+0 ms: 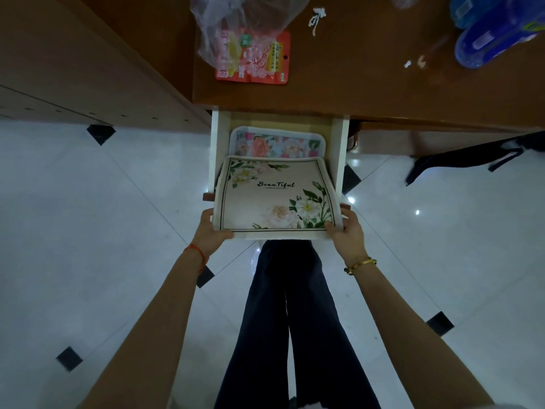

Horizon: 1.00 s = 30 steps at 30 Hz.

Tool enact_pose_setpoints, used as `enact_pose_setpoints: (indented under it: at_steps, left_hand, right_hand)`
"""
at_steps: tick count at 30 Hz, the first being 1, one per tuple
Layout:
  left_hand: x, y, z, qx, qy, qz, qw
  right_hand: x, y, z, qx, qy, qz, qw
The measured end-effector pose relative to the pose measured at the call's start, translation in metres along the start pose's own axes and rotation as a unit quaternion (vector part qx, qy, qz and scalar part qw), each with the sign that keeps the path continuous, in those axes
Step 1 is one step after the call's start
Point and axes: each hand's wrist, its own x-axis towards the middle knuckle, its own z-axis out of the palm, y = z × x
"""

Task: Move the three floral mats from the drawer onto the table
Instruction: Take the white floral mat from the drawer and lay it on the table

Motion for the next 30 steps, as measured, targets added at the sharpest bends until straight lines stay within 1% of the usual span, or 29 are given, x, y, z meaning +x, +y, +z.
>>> enact_pose_setpoints:
  at_steps: [3, 8, 13, 18, 24, 30]
  left_hand:
    - [0.001, 0.001, 0.003, -0.003, -0.006, -0.007, 1.0]
    - [-0.019, 0.008, 0.007, -0.016, -0.001, 0.015, 1.0]
    - [-0.06, 0.023, 0.005, -0.022, -0.012, 0.079, 0.997]
    - [-0.113, 0.045, -0.007, -0.046, -0.011, 0.139, 0.989]
    - [-0.181, 0.08, -0.031, -0.069, 0.02, 0.204, 0.976]
    - [-0.243, 0.113, -0.053, -0.099, 0.03, 0.241, 0.965]
  right_hand:
    - [0.0, -0.001, -0.002, -0.013, 0.003, -0.028, 1.0]
    - [-0.015, -0.005, -0.013, -0.02, 0.012, -0.073, 0.997]
    - [-0.046, -0.024, -0.029, -0.036, -0.003, -0.148, 0.988]
    - [-0.085, -0.052, -0.058, 0.009, -0.011, -0.164, 0.986]
    - [-0.142, -0.103, -0.095, 0.084, -0.034, -0.224, 0.97]
    - [-0.2, -0.146, -0.125, 0.113, -0.017, -0.277, 0.954]
